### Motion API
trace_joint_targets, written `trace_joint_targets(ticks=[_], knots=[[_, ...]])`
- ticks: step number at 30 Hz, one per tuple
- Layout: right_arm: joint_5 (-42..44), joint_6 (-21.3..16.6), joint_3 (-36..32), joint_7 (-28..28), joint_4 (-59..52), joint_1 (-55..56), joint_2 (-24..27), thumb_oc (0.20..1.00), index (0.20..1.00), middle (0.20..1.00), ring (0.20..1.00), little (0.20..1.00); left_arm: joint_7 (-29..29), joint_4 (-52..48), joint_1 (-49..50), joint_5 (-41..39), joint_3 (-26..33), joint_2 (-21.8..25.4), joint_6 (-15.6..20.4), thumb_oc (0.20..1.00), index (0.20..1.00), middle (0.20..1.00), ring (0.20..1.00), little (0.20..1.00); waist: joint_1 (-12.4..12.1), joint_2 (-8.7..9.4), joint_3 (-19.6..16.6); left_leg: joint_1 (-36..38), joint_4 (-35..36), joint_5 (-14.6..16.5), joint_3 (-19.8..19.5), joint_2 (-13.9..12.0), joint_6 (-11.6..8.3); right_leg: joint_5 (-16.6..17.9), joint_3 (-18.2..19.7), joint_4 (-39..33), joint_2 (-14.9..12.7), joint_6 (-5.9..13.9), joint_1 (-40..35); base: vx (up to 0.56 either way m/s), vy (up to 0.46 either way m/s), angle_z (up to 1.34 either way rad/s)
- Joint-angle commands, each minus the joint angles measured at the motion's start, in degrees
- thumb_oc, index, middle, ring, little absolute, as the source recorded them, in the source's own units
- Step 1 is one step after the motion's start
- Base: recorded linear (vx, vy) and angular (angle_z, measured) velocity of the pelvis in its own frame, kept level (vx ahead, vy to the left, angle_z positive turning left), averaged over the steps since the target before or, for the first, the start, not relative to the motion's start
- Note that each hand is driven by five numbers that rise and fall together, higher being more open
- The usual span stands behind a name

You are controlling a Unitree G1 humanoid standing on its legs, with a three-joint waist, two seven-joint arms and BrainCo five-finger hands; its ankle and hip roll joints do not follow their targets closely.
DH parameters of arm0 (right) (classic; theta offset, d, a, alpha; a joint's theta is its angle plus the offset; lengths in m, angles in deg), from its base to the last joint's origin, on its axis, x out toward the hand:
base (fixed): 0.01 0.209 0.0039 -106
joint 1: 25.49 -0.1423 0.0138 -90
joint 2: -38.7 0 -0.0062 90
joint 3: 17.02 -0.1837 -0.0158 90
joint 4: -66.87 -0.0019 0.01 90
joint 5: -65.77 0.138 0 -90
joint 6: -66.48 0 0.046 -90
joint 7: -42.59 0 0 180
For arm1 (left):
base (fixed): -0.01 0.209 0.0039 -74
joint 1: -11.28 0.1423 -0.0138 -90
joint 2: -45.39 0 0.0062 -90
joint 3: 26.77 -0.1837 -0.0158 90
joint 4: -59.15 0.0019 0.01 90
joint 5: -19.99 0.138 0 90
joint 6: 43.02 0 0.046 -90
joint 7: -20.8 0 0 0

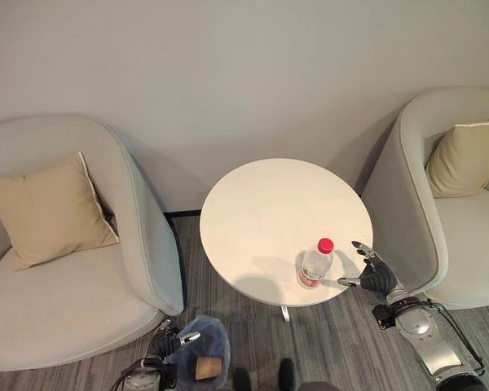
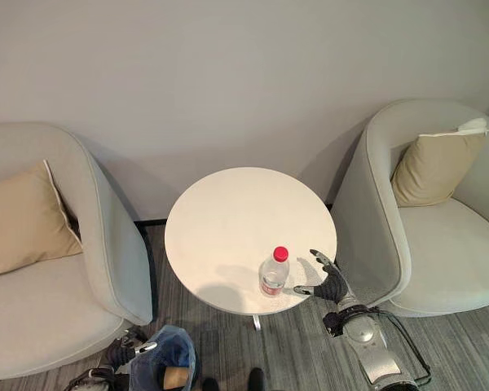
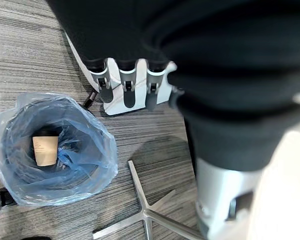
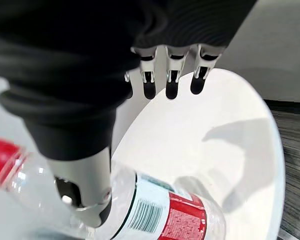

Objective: Gather garbage on tea table into small bin, then transfer packed bag to large trash can.

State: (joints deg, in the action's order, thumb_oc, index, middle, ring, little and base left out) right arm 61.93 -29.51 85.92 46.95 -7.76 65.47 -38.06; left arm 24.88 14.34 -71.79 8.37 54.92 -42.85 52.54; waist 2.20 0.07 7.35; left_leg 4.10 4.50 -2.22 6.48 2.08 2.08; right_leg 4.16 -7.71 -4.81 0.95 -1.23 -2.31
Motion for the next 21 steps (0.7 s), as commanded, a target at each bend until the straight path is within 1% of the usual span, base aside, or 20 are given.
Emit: trace_joint_targets(ticks=[1, 9, 13, 14, 16, 17, 18, 21], knots=[[-1.36, -2.07, 1.64, 0.44, 0.19, -4.62, 1.06, 1.0, 1.0, 1.0, 1.0, 1.0, 0.06, -0.11, -2.32, 1.81, 1.54, 1.2, 2.44, 1.0, 1.0, 1.0, 1.0, 1.0, -1.52, 1.19, 0.18, 1.9, -6.69, 10.85, -1.3, -1.35, -3.2, -8.53, -0.52, 5.84, -3.39, 5.7, 1.1, 0.0, 0.0, 0.0], [0.23, -0.94, 4.96, 0.92, 5.74, -9.04, -1.25, 1.0, 1.0, 1.0, 1.0, 1.0, -0.15, -1.14, -0.65, 0.98, 0.89, 1.37, 2.41, 1.0, 1.0, 1.0, 1.0, 1.0, -3.63, 0.52, 1.06, 1.2, -6.66, 10.37, -2.5, -1.35, -3.39, -8.49, -2.12, 4.89, -3.7, 5.72, 0.77, 0.01, -0.007, 0.1], [2.09, -0.79, 5.97, 1.86, 8.19, -12.86, -1.83, 1.0, 1.0, 1.0, 1.0, 1.0, -0.15, -2.02, -0.49, 0.14, 0.46, 1.91, 2.51, 1.0, 1.0, 1.0, 1.0, 1.0, -4.85, 0.12, 3.04, -1.6, -7.66, 9.78, -3.49, -1.13, -3.57, -8.19, -3.2, 5.13, -4.11, 5.76, 2.79, -0.08, -0.009, 0.17], [2.1, -0.83, 6.0, 1.88, 8.26, -12.94, -1.84, 1.0, 1.0, 1.0, 1.0, 1.0, -0.15, -2.02, -0.51, 0.14, 0.48, 1.91, 2.5, 1.0, 1.0, 1.0, 1.0, 1.0, -4.8, 0.13, 3.0, -1.72, -7.73, 9.79, -3.53, -1.13, -3.57, -8.19, -3.24, 5.16, -4.12, 5.76, 2.87, -0.1, -0.012, 0.17], [3.29, -0.51, 6.93, 3.41, 10.93, -17.15, -2.46, 1.0, 1.0, 1.0, 1.0, 1.0, -0.01, -1.88, -0.99, -0.6, -0.37, 2.16, 2.56, 1.0, 1.0, 1.0, 1.0, 1.0, -6.02, -0.17, 4.61, -4.82, -8.61, 8.78, -4.63, -0.97, -3.84, -7.74, -4.44, 5.57, -4.5, 5.64, 5.35, -0.11, -0.024, 0.25], [3.69, -0.56, 7.01, 3.81, 11.25, -18.07, -2.46, 0.561, 0.561, 0.561, 0.561, 0.561, 0.08, -1.92, -1.02, -0.87, -0.56, 2.19, 2.65, 1.0, 1.0, 1.0, 1.0, 1.0, -6.31, -0.27, 4.92, -5.33, -8.66, 8.5, -4.86, -0.96, -3.9, -7.68, -4.59, 5.59, -4.56, 5.61, 5.68, -0.08, -0.02, 0.26], [4.04, -0.58, 7.16, 4.15, 11.82, -18.94, -2.4, 0.2, 0.2, 0.2, 0.2, 0.2, 0.13, -1.97, -1.05, -1.04, -0.79, 2.21, 2.71, 1.0, 1.0, 1.0, 1.0, 1.0, -6.47, -0.37, 5.21, -5.94, -8.83, 8.26, -5.15, -0.91, -3.96, -7.63, -4.86, 5.65, -4.63, 5.57, 6.1, -0.04, -0.006, 0.23], [4.7, -0.74, 7.02, 5.01, 12.64, -20.6, -1.96, 0.2, 0.2, 0.2, 0.2, 0.2, 0.17, -2.41, -1.22, -1.39, -1.33, 2.46, 2.71, 1.0, 1.0, 1.0, 1.0, 1.0, -7.15, -0.65, 5.85, -7.03, -8.95, 7.69, -5.93, -0.84, -4.14, -7.56, -5.43, 5.7, -4.79, 5.44, 6.75, -0.05, -0.018, 0.18]])
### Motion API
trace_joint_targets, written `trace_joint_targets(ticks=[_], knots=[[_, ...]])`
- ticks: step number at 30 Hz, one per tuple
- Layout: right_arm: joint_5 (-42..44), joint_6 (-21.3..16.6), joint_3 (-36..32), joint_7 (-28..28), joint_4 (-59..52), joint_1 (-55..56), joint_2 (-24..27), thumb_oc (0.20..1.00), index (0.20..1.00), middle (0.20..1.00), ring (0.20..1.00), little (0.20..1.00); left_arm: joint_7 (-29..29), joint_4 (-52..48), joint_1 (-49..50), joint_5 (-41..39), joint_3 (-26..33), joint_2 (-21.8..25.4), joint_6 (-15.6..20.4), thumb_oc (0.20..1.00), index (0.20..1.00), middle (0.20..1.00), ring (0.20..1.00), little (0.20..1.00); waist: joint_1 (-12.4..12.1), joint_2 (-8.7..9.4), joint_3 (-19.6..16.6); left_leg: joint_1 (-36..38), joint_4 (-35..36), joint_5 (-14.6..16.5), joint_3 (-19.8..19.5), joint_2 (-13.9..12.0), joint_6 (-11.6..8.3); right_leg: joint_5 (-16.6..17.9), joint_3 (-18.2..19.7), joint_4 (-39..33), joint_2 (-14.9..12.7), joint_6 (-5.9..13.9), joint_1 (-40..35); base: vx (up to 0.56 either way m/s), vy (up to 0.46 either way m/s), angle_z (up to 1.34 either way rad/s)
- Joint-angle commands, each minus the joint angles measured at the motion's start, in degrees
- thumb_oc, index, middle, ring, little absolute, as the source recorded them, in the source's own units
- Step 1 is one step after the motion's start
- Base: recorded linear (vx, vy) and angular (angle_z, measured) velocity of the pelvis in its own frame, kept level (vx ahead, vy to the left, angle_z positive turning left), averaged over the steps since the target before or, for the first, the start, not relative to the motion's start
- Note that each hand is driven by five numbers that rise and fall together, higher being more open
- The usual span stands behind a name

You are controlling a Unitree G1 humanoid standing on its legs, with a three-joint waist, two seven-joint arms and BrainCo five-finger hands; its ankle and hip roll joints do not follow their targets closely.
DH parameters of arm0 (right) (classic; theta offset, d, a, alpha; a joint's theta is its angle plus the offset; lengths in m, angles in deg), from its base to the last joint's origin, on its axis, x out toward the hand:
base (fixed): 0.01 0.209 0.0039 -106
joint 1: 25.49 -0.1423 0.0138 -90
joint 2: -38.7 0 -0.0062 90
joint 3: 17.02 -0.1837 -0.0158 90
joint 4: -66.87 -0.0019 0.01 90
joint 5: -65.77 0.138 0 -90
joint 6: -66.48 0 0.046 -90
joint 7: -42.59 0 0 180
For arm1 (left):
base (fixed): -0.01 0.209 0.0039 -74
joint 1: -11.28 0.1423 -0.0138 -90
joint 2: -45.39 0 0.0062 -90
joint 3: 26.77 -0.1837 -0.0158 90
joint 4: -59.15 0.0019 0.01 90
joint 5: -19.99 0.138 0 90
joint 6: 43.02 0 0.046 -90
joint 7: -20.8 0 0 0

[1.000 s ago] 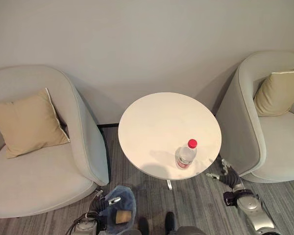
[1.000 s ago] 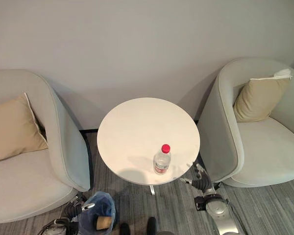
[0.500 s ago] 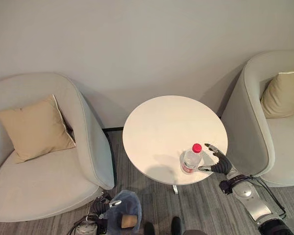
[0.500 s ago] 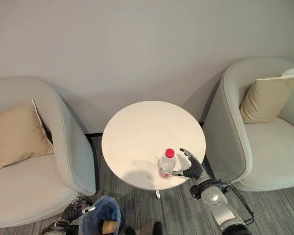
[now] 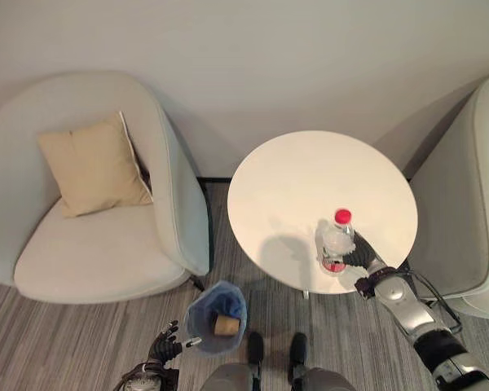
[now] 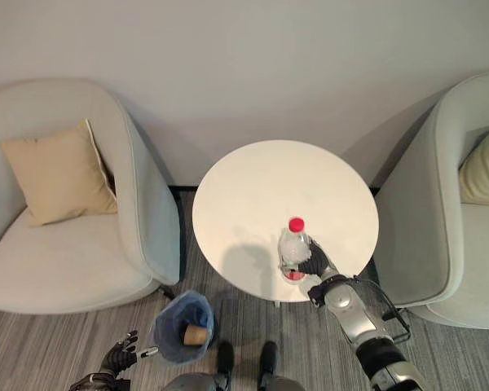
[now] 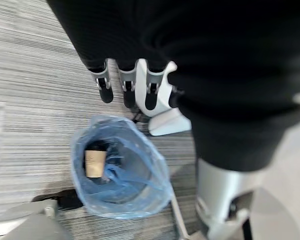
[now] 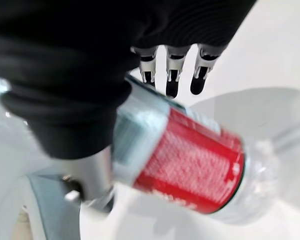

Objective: Gather garbage on tea table into small bin, then transfer packed bag to large trash can.

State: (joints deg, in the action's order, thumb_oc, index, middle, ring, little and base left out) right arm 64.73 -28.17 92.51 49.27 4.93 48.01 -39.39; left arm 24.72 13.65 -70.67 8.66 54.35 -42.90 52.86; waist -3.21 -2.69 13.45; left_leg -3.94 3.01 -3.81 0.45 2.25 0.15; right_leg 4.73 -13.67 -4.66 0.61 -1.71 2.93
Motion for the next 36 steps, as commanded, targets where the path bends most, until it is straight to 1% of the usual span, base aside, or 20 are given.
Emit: trace_joint_targets(ticks=[1, 4, 9, 12, 13, 16, 17, 18, 19, 21, 22, 23, 24, 26, 29, 32, 33, 34, 35, 36], knots=[[2.21, -2.1, 0.15, 2.91, -0.24, -3.39, -0.38, 0.2, 0.2, 0.2, 0.2, 0.2, 0.38, -1.87, -2.3, -1.79, -0.81, 2.51, 2.35, 1.0, 1.0, 1.0, 1.0, 1.0, -1.88, 2.01, -0.21, 0.72, -7.47, 9.1, -0.28, -0.97, -2.27, -8.08, 0.23, 5.5, -4.51, 5.87, 1.66, -0.03, -0.029, 0.15], [3.11, -2.81, -1.6, 3.65, -2.84, -2.53, 0.54, 0.2, 0.2, 0.2, 0.2, 0.2, 0.42, -1.74, -1.74, -1.89, -0.34, 2.38, 2.2, 1.0, 1.0, 1.0, 1.0, 1.0, -2.15, 1.88, -0.58, 1.06, -6.72, 8.61, -1.44, -0.91, -2.41, -8.43, -0.82, 5.17, -4.45, 5.6, 1.03, 0.02, -0.038, 0.29], [2.45, -3.5, -2.74, 2.97, -7.68, -0.31, 1.43, 0.2, 0.2, 0.2, 0.2, 0.2, 0.15, -0.98, -0.94, -1.48, 0.8, 2.11, 1.93, 1.0, 1.0, 1.0, 1.0, 1.0, -2.19, 2.02, -1.46, 2.29, -5.55, 8.5, -2.06, -1.01, -2.53, -8.93, -1.46, 4.57, -4.21, 5.37, -0.57, 0.03, -0.036, 0.19], [3.35, -5.15, -4.16, 1.68, -13.95, 3.23, 1.0, 0.2, 0.2, 0.2, 0.2, 0.2, 0.21, -2.08, -0.08, -1.27, 1.63, 1.56, 1.8, 1.0, 1.0, 1.0, 1.0, 1.0, -2.44, 2.06, -1.78, 3.1, -5.77, 8.58, -2.47, -1.12, -3.05, -9.04, -2.76, 3.62, -4.21, 5.33, -1.96, 0.0, -0.048, 0.09], [3.52, -5.55, -4.75, 1.6, -15.39, 4.2, 0.81, 0.2, 0.2, 0.2, 0.2, 0.2, 0.19, -2.29, -0.32, -1.09, 1.39, 1.29, 1.85, 1.0, 1.0, 1.0, 1.0, 1.0, -2.43, 1.92, -1.64, 2.81, -6.28, 8.51, -2.77, -1.11, -3.4, -9.03, -4.02, 3.23, -4.49, 5.34, -2.27, -0.05, -0.027, 0.18], [3.4, -5.78, -5.12, 1.78, -16.08, 4.95, 0.54, 0.2, 0.2, 0.2, 0.2, 0.2, 0.1, -2.29, -0.75, -1.08, 0.77, 0.79, 1.85, 1.0, 1.0, 1.0, 1.0, 1.0, -2.56, 1.78, -1.41, 1.92, -7.39, 8.37, -2.87, -0.86, -3.7, -8.88, -5.72, 2.94, -5.1, 5.39, -2.59, -0.05, -0.009, 0.34], [3.87, -5.9, -5.75, 2.25, -15.68, 5.78, 0.36, 0.2, 0.2, 0.2, 0.2, 0.2, 0.09, -2.34, -1.42, -1.01, -0.07, 0.3, 1.85, 1.0, 1.0, 1.0, 1.0, 1.0, -2.4, 1.72, -0.83, 0.67, -9.07, 8.46, -0.92, -1.27, -4.22, -8.76, -7.76, 2.9, -6.11, 5.6, -2.86, -0.07, 0.013, 0.49], [3.87, -5.91, -5.77, 2.24, -15.67, 5.75, 0.35, 0.2, 0.2, 0.2, 0.2, 0.2, 0.1, -2.33, -1.47, -1.01, -0.07, 0.3, 1.85, 1.0, 1.0, 1.0, 1.0, 1.0, -2.23, 1.8, -1.03, 0.31, -9.04, 8.2, -1.08, -1.12, -4.15, -8.62, -7.94, 2.87, -6.26, 5.65, -2.59, -0.12, 0.048, 0.56], [3.9, -5.37, -6.57, 2.78, -15.07, 6.34, 0.32, 0.2, 0.2, 0.2, 0.2, 0.2, -0.22, -3.1, -1.74, -0.83, -0.69, -0.15, 1.67, 1.0, 1.0, 1.0, 1.0, 1.0, -1.74, 1.48, -0.65, -0.05, -10.04, 8.53, 3.43, -2.88, -4.2, -8.73, -9.86, 2.87, -7.14, 5.73, -2.92, -0.09, 0.077, 0.74], [3.68, -5.02, -7.79, 3.43, -15.12, 7.03, 0.54, 0.2, 0.2, 0.2, 0.2, 0.2, -0.49, -3.37, -2.09, -0.07, -1.07, -0.28, 1.51, 1.0, 1.0, 1.0, 1.0, 1.0, -0.62, 1.28, -0.78, 0.49, -10.17, 8.63, 9.64, -5.12, -3.95, -8.59, -12.04, 3.03, -8.16, 6.06, -3.0, -0.03, 0.095, 1.07], [3.36, -4.7, -8.23, 3.62, -14.95, 7.37, 0.66, 0.2, 0.2, 0.2, 0.2, 0.2, -0.63, -3.83, -2.02, 0.27, -1.1, -0.18, 1.36, 1.0, 1.0, 1.0, 1.0, 1.0, -0.33, 1.01, -1.16, 1.6, -9.86, 9.78, 11.23, -6.24, -4.41, -9.55, -12.21, 3.03, -7.99, 6.41, -3.79, 0.07, 0.091, 1.16], [3.09, -4.44, -8.74, 3.81, -14.75, 7.64, 0.77, 0.2, 0.2, 0.2, 0.2, 0.2, -0.8, -3.78, -1.95, 0.82, -1.18, -0.11, 1.29, 1.0, 1.0, 1.0, 1.0, 1.0, -0.06, 0.81, -1.38, 2.33, -9.24, 9.79, 12.77, -6.72, -4.48, -9.52, -12.97, 3.16, -8.19, 6.49, -4.14, 0.1, 0.108, 0.91], [2.94, -4.21, -9.08, 3.85, -14.77, 7.9, 0.7, 0.2, 0.2, 0.2, 0.2, 0.2, -0.87, -3.73, -1.78, 1.52, -1.17, -0.01, 1.28, 1.0, 1.0, 1.0, 1.0, 1.0, 0.25, 0.69, -1.73, 2.98, -8.64, 9.82, 13.43, -6.81, -4.39, -9.29, -13.46, 3.27, -8.41, 6.76, -4.37, 0.05, 0.146, 0.67], [2.5, -3.76, -8.93, 3.83, -14.51, 7.85, 0.48, 0.2, 0.2, 0.2, 0.2, 0.2, -0.92, -3.36, -1.37, 2.21, -1.01, 0.11, 1.13, 1.0, 1.0, 1.0, 1.0, 1.0, 0.41, 0.66, -2.23, 4.1, -7.4, 10.09, 13.22, -6.41, -4.1, -8.94, -13.32, 3.4, -8.66, 7.02, -4.73, 0.07, 0.167, 0.31], [2.0, -3.28, -8.38, 3.42, -14.14, 7.46, -0.2, 0.2, 0.2, 0.2, 0.2, 0.2, -0.89, -3.55, -0.92, 2.8, -0.77, 0.63, 0.93, 1.0, 1.0, 1.0, 1.0, 1.0, 0.12, 0.97, -2.67, 5.24, -5.62, 10.28, 12.17, -5.23, -3.18, -8.37, -12.39, 3.9, -9.27, 7.61, -4.71, 0.06, 0.207, 0.25], [2.16, -3.1, -7.81, 2.93, -14.55, 6.69, -0.99, 0.2, 0.2, 0.2, 0.2, 0.2, -0.75, -3.64, -1.84, 3.19, -0.42, 1.78, 0.76, 1.0, 1.0, 1.0, 1.0, 1.0, -0.13, 1.43, -2.23, 5.14, -5.08, 10.67, 10.42, -3.51, -1.48, -9.28, -9.84, 8.4, -10.86, 8.17, -2.7, -0.01, 0.208, 0.13], [2.15, -3.2, -7.74, 2.94, -14.77, 6.55, -1.01, 0.2, 0.2, 0.2, 0.2, 0.2, -0.49, -3.66, -2.53, 3.1, -0.15, 2.23, 0.85, 1.0, 1.0, 1.0, 1.0, 1.0, 0.02, 1.67, -1.62, 3.97, -5.73, 9.73, 10.45, -3.01, -0.83, -8.4, -8.95, 9.94, -11.5, 8.0, -0.88, -0.11, 0.147, 0.1], [1.85, -3.33, -7.39, 2.72, -15.85, 6.36, -0.88, 0.2, 0.2, 0.2, 0.2, 0.2, 0.04, -4.44, -3.9, 2.53, 0.07, 3.12, 1.04, 1.0, 1.0, 1.0, 1.0, 1.0, 1.0, 1.96, -0.62, 2.44, -7.51, 10.37, 8.86, -2.29, -0.06, -8.81, -1.6, 13.27, -10.23, 8.39, 2.77, -0.12, 0.131, 0.3], [1.7, -3.22, -7.37, 2.56, -16.44, 6.29, -0.67, 0.2, 0.2, 0.2, 0.2, 0.2, 0.22, -5.23, -4.24, 2.19, 0.27, 3.43, 1.22, 1.0, 1.0, 1.0, 1.0, 1.0, 1.49, 2.06, -0.45, 1.4, -8.31, 10.31, 8.03, -1.79, 0.26, -8.8, 3.08, 13.81, -8.64, 8.79, 4.28, -0.03, 0.12, 0.73], [1.34, -3.45, -7.24, 2.21, -17.16, 6.52, -0.14, 0.2, 0.2, 0.2, 0.2, 0.2, 0.36, -5.65, -4.94, 1.98, 0.09, 3.78, 1.54, 1.0, 1.0, 1.0, 1.0, 1.0, 2.1, 2.2, -0.14, 0.14, -9.44, 10.4, 5.93, -0.73, 0.65, -9.4, 9.05, 14.32, -6.25, 8.53, 5.26, 0.02, 0.055, 1.13]])
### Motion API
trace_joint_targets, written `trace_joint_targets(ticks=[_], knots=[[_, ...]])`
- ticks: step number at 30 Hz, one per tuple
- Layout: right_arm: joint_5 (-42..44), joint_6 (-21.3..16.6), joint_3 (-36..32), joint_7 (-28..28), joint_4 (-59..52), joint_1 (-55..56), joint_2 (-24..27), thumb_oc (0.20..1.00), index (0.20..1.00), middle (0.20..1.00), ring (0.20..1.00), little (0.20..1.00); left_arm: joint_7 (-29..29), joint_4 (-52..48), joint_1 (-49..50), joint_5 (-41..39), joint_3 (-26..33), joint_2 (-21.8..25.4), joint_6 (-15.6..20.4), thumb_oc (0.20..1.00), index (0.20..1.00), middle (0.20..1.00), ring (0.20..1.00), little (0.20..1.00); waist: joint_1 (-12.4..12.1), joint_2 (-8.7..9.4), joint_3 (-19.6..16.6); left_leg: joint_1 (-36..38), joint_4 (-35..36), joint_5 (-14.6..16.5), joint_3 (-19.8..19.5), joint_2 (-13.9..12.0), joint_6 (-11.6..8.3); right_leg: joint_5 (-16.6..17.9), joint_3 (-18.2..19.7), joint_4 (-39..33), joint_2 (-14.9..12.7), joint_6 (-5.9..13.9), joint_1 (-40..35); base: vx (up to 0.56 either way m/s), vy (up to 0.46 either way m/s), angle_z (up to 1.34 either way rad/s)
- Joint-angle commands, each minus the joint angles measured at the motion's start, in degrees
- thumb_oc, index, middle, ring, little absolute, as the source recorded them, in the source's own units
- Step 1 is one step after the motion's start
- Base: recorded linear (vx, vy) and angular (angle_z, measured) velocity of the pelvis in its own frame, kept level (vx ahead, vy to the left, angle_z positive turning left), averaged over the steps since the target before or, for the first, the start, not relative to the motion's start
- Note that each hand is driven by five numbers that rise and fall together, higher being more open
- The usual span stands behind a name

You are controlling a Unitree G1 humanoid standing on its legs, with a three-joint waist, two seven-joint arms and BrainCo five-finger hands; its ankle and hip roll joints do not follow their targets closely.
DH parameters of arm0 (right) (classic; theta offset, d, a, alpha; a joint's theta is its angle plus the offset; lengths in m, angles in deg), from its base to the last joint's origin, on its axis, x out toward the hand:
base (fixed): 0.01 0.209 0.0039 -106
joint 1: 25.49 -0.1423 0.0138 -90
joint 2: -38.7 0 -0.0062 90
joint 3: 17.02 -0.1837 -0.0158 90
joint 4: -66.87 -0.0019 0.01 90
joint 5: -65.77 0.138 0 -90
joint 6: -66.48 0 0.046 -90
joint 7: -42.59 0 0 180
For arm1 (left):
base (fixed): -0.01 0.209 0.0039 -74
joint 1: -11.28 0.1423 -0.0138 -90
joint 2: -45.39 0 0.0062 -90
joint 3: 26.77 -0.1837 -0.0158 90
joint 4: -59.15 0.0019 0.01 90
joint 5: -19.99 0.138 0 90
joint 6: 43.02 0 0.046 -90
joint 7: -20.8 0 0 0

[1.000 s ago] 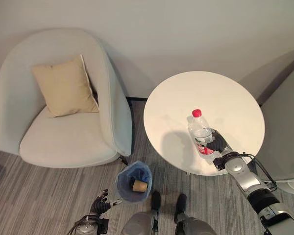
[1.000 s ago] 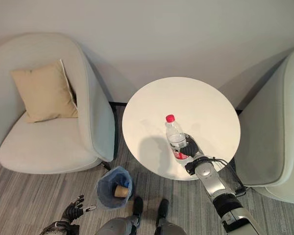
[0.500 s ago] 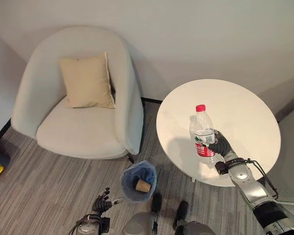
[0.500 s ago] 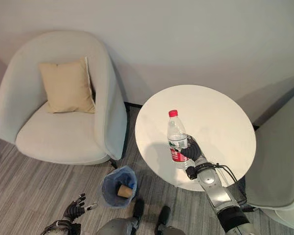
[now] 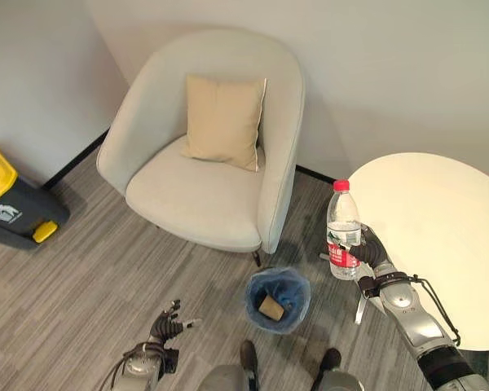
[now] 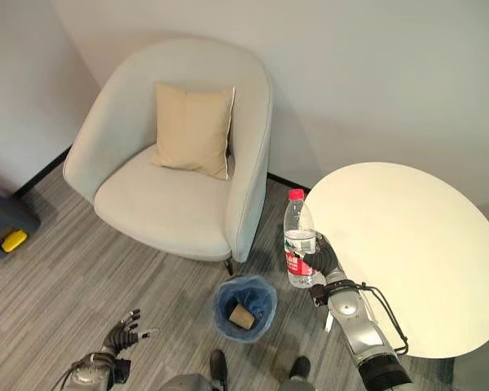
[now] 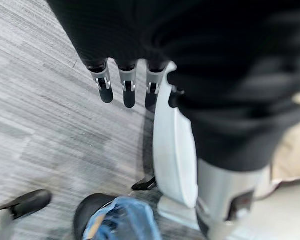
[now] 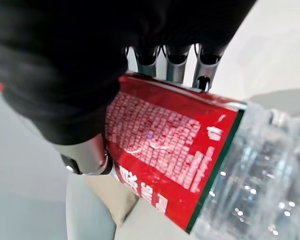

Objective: Gather garbage on tea table into small bin, then transfer packed bag to large trash can.

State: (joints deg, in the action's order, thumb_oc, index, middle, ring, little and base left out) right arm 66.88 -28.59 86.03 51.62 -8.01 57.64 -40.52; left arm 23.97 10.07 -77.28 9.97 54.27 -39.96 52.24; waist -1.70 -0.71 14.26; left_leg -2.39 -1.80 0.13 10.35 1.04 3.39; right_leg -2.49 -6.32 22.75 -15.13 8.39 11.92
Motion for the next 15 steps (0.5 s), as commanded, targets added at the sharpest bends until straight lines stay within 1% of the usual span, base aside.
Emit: trace_joint_targets(ticks=[1, 2, 3, 4, 6, 7, 8, 9, 10, 15], knots=[[-1.11, -3.19, -0.57, -0.64, -4.34, -2.72, 1.56, 0.2, 0.2, 0.2, 0.2, 0.2, 1.01, -1.82, 1.39, 0.93, 0.1, 0.96, 2.19, 1.0, 1.0, 1.0, 1.0, 1.0, 0.47, 0.29, -0.59, -2.48, -5.56, 6.5, -5.61, 1.23, -2.64, -2.04, 2.7, -13.18, 9.73, -2.34, -3.86, 0.03, 0.017, 1.28], [-1.34, -3.17, -0.17, -0.92, -4.22, -2.5, 1.74, 0.2, 0.2, 0.2, 0.2, 0.2, 0.97, -1.55, 1.32, 1.04, 0.03, 1.0, 2.09, 1.0, 1.0, 1.0, 1.0, 1.0, 0.43, 0.24, -0.31, -3.23, -6.12, 6.47, -6.42, 1.45, -2.74, -2.16, 2.46, -12.81, 9.76, -2.59, -3.61, 0.01, -0.056, 1.22], [-2.05, -2.91, 0.7, -1.55, -3.97, -2.32, 2.04, 0.2, 0.2, 0.2, 0.2, 0.2, 0.81, -1.29, 1.55, 1.18, 0.03, 1.11, 1.89, 1.0, 1.0, 1.0, 1.0, 1.0, 0.08, 0.27, 0.22, -4.53, -6.85, 6.31, -7.1, 1.54, -3.07, -2.29, 1.28, -12.66, 9.56, -2.9, -3.11, -0.12, -0.101, 0.9], [-2.18, -2.93, 2.6, -1.93, -3.53, -3.55, 1.96, 0.2, 0.2, 0.2, 0.2, 0.2, 1.18, -0.52, 0.9, 0.53, -0.23, 1.06, 1.83, 1.0, 1.0, 1.0, 1.0, 1.0, -0.49, -0.02, 2.33, -8.0, -8.87, 5.72, -8.12, 1.62, -3.7, -2.55, -0.58, -10.91, 9.04, -3.31, -0.34, -0.18, -0.117, 0.73], [-2.59, -3.12, 5.23, -1.07, -2.23, -7.13, 1.31, 0.2, 0.2, 0.2, 0.2, 0.2, 2.13, 0.7, -0.76, -0.7, -0.98, 0.75, 1.89, 1.0, 1.0, 1.0, 1.0, 1.0, -0.85, -0.47, 4.53, -13.45, -11.93, 5.22, -9.57, 1.73, -4.32, -3.18, -2.08, -8.22, 8.24, -3.81, 4.22, -0.21, -0.095, 0.59], [-2.84, -3.11, 7.16, 0.19, -1.32, -10.32, 0.56, 0.2, 0.2, 0.2, 0.2, 0.2, 3.09, 0.81, -2.25, -1.75, -2.02, 0.55, 2.06, 1.0, 1.0, 1.0, 1.0, 1.0, -1.34, -0.88, 6.07, -17.2, -13.73, 4.73, -10.39, 1.77, -4.71, -3.66, -3.09, -6.22, 7.78, -4.3, 7.63, -0.27, -0.082, 0.51], [-3.7, -2.95, 9.99, 2.98, 1.29, -15.97, -1.16, 0.2, 0.2, 0.2, 0.2, 0.2, 4.9, 0.47, -4.57, -3.73, -3.42, 0.23, 2.49, 1.0, 1.0, 1.0, 1.0, 1.0, -2.15, -1.43, 8.18, -23.89, -17.51, 4.47, -11.06, 2.04, -4.93, -4.71, -4.37, -2.27, 7.12, -5.1, 13.84, -0.27, -0.059, 0.31], [-4.42, -2.7, 10.82, 3.88, 1.91, -17.7, -1.49, 0.2, 0.2, 0.2, 0.2, 0.2, 5.43, 0.28, -5.57, -4.24, -3.98, 0.12, 2.68, 1.0, 1.0, 1.0, 1.0, 1.0, -2.23, -1.64, 8.83, -26.34, -18.7, 4.43, -11.3, 2.13, -4.89, -5.03, -4.48, -0.56, 6.85, -5.36, 16.53, -0.23, -0.056, 0.14], [-5.49, -2.36, 12.33, 5.78, 3.45, -21.01, -2.24, 0.2, 0.2, 0.2, 0.2, 0.2, 6.53, -0.45, -7.89, -5.47, -4.97, -0.1, 2.93, 1.0, 1.0, 1.0, 1.0, 1.0, -2.42, -1.96, 10.07, -31.09, -22.08, 5.76, -12.02, 2.22, -5.23, -7.15, -4.37, 3.66, 6.28, -5.43, 21.48, -0.15, -0.016, 0.27], [-5.21, -1.44, 13.45, 9.13, 8.68, -27.78, -3.39, 0.2, 0.2, 0.2, 0.2, 0.2, 7.84, -2.27, -12.7, -6.57, -7.22, 0.67, 3.49, 1.0, 1.0, 1.0, 1.0, 1.0, -2.49, -2.67, 11.47, -44.77, -29.37, 5.78, -12.61, 2.92, -4.96, -9.39, -3.58, 14.01, 4.54, -6.35, 35.82, -0.12, 0.012, 0.36]])
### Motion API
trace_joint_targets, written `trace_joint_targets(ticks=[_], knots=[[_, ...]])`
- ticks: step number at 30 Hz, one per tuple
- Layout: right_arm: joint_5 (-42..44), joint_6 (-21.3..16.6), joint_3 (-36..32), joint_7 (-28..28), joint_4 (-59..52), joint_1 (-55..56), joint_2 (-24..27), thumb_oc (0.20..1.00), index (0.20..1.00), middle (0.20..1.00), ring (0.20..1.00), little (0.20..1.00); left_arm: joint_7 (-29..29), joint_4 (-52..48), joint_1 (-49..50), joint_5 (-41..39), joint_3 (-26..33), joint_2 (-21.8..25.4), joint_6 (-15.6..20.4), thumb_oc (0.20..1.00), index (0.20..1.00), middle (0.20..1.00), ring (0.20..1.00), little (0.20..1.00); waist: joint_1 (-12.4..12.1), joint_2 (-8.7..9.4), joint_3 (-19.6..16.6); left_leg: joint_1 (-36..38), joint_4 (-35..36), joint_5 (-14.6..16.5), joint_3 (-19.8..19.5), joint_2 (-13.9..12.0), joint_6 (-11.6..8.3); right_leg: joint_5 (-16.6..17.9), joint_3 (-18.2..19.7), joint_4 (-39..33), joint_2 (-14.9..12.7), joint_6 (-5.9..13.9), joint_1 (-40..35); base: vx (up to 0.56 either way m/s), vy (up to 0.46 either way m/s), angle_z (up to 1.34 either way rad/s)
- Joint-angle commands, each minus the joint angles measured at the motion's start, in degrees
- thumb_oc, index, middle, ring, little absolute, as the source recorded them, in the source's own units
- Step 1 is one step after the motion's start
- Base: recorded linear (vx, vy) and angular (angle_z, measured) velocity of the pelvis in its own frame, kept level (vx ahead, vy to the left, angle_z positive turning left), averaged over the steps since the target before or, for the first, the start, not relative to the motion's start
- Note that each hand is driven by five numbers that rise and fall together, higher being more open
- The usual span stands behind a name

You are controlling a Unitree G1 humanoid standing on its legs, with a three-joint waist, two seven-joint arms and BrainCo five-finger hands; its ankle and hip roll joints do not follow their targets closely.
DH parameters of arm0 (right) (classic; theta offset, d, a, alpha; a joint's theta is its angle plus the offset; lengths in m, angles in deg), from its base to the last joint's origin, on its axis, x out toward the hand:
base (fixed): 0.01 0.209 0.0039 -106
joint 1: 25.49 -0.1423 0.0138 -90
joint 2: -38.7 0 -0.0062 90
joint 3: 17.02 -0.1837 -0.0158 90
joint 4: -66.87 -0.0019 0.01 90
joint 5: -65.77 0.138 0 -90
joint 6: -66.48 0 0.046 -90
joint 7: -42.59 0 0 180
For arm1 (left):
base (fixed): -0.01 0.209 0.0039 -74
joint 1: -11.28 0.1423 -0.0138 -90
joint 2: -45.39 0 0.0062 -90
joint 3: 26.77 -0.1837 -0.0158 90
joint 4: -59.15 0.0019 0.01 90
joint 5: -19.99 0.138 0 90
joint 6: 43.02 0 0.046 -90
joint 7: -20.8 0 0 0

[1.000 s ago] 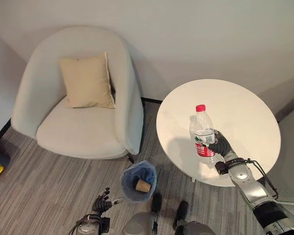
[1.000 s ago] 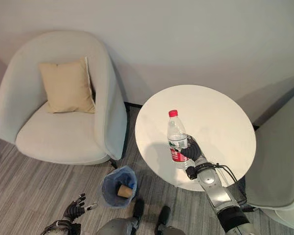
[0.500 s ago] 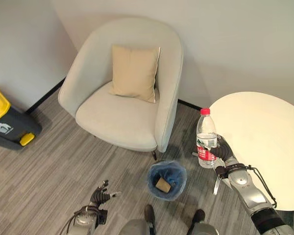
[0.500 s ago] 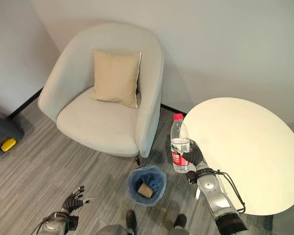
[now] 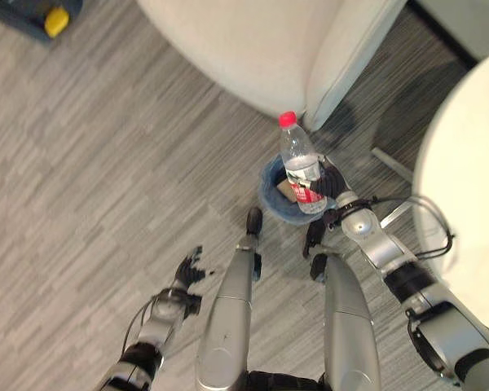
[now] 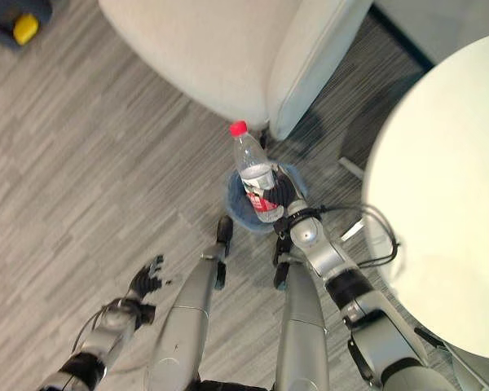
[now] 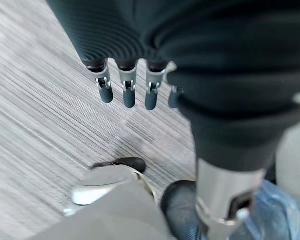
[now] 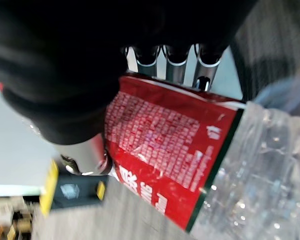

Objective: Gather garbage on tea table into small bin, then transfer packed bag to large trash can.

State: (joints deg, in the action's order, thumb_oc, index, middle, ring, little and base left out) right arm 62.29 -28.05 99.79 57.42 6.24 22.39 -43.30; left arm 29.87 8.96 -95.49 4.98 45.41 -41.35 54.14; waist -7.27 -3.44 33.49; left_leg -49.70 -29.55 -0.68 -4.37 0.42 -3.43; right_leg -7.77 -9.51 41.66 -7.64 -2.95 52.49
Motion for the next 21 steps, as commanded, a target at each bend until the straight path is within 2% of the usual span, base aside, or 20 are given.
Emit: trace_joint_targets(ticks=[1, 3, 7, 12, 19, 20, 21], knots=[[-0.68, -1.66, -0.31, 3.92, -4.37, 6.19, -0.59, 0.2, 0.2, 0.2, 0.2, 0.2, 2.11, -1.72, 4.66, -1.26, 1.18, 2.57, 1.58, 1.0, 1.0, 1.0, 1.0, 1.0, 3.02, -0.08, -7.65, -0.14, -3.06, 6.79, 2.01, 3.64, 1.91, -4.68, -0.38, -2.67, -3.44, 4.85, -1.93, -0.08, 0.021, 0.15], [-0.05, -1.35, -0.43, 5.37, -0.88, 2.39, -0.52, 0.2, 0.2, 0.2, 0.2, 0.2, 2.3, -3.06, 3.4, -1.32, 0.19, 3.25, 1.72, 1.0, 1.0, 1.0, 1.0, 1.0, 2.5, -0.43, -7.71, -6.5, -6.5, 7.05, 1.88, 4.2, 2.12, -6.0, 0.23, 2.36, -4.39, 4.41, 4.67, -0.07, 0.025, 0.15], [1.23, -0.95, -1.21, 7.69, 4.91, -4.38, 1.31, 0.2, 0.2, 0.2, 0.2, 0.2, 2.51, -5.76, 2.78, -2.54, -0.78, 4.46, 2.43, 1.0, 1.0, 1.0, 1.0, 1.0, 1.1, -1.14, -8.53, -14.13, -10.01, 7.28, 1.23, 5.62, 2.53, -7.61, 1.08, 7.3, -6.21, 3.74, 12.17, -0.02, 0.002, 0.25], [2.68, -0.19, -1.58, 9.19, 10.95, -8.81, 3.6, 0.2, 0.2, 0.2, 0.2, 0.2, 1.99, -7.02, 3.19, -2.71, -2.28, 5.11, 2.52, 1.0, 1.0, 1.0, 1.0, 1.0, -0.38, -1.59, -9.95, -18.07, -10.9, 7.04, 0.34, 6.95, 2.73, -8.44, 1.73, 9.27, -7.57, 3.35, 15.98, 0.01, -0.005, 0.21], [5.06, -0.11, -1.78, 10.33, 16.64, -11.71, 5.38, 0.2, 0.2, 0.2, 0.2, 0.2, 1.94, -7.16, 2.89, -2.98, -3.66, 5.28, 2.78, 1.0, 1.0, 1.0, 1.0, 1.0, -1.32, -1.48, -11.22, -19.46, -10.63, 6.85, 0.0, 7.67, 2.86, -8.27, 1.66, 9.15, -8.26, 3.65, 16.87, 0.01, 0.004, 0.07], [5.53, -0.08, -1.69, 10.3, 17.41, -12.24, 5.61, 0.307, 0.307, 0.307, 0.307, 0.307, 2.02, -7.2, 2.74, -3.11, -3.79, 5.27, 2.83, 1.0, 1.0, 1.0, 1.0, 1.0, -1.35, -1.45, -11.28, -19.39, -10.42, 6.8, -0.01, 7.69, 2.89, -8.17, 1.68, 9.03, -8.26, 3.74, 16.89, 0.0, 0.01, 0.28], [5.88, 0.16, -1.42, 10.56, 18.73, -12.39, 5.63, 0.498, 0.498, 0.498, 0.498, 0.498, 2.2, -7.14, 2.41, -3.14, -4.0, 5.15, 2.79, 1.0, 1.0, 1.0, 1.0, 1.0, -1.33, -1.3, -11.38, -19.38, -10.32, 6.82, -0.02, 7.72, 2.91, -8.14, 1.64, 8.9, -8.21, 3.81, 16.76, 0.0, 0.011, 0.2]])
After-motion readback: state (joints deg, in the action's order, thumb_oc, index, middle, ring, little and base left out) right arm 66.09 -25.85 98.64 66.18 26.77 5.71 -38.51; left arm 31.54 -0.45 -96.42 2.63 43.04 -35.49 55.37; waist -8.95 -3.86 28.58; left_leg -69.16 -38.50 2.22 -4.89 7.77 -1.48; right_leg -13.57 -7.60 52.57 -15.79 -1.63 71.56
